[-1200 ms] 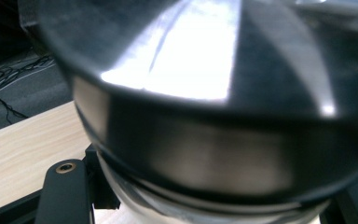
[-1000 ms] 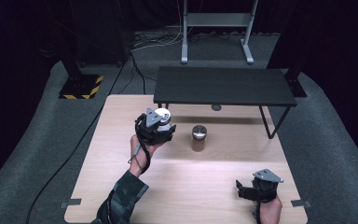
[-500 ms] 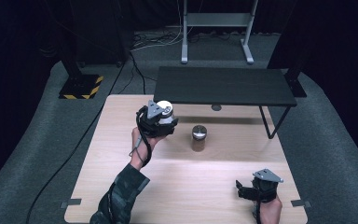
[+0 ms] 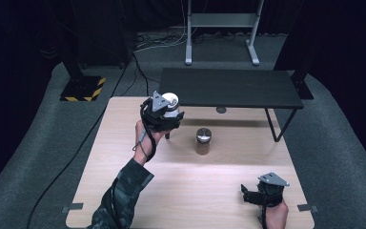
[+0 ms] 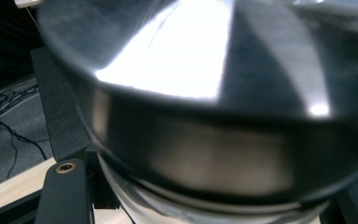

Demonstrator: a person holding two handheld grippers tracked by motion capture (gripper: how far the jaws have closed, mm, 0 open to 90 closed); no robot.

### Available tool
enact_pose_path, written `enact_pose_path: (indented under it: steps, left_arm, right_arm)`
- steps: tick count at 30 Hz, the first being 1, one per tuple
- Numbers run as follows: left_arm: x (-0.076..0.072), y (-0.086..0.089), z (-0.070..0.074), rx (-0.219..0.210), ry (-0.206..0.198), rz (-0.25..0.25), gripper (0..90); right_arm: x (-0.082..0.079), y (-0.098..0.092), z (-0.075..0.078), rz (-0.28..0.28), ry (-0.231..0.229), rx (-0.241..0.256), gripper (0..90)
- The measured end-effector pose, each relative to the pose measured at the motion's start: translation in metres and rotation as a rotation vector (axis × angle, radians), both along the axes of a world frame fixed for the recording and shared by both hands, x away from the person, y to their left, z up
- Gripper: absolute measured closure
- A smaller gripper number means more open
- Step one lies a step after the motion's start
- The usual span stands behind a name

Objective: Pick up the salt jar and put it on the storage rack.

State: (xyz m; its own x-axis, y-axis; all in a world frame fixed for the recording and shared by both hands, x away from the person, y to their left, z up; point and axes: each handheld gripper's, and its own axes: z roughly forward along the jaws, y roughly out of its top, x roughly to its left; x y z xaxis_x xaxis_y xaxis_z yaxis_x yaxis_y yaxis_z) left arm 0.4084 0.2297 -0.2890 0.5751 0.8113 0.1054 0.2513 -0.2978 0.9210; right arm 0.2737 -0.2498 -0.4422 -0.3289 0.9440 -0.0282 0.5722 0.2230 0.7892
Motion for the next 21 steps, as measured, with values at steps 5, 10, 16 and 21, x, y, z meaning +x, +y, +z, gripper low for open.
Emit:
enact_pose_path:
  steps: [5,10,16,21]
  left_arm:
    - [0.006,-0.003,0.011,0.007,-0.015,0.002,31.1]
    - [0.015,-0.003,0.019,0.005,-0.013,-0.001,31.1]
    - [0.029,-0.003,0.024,-0.003,0.007,-0.002,31.1]
    - [0.037,-0.004,0.027,-0.001,0.019,0.009,31.1]
  right_arm:
    - [0.0,0.0,0.0,0.0,-0.001,0.001,0.1]
    - [0.0,0.0,0.0,-0.001,-0.001,0.003,0.1]
    - [0.0,0.0,0.0,-0.002,0.0,0.003,0.1]
    - [0.0,0.0,0.0,-0.001,0.0,0.0,0.2]
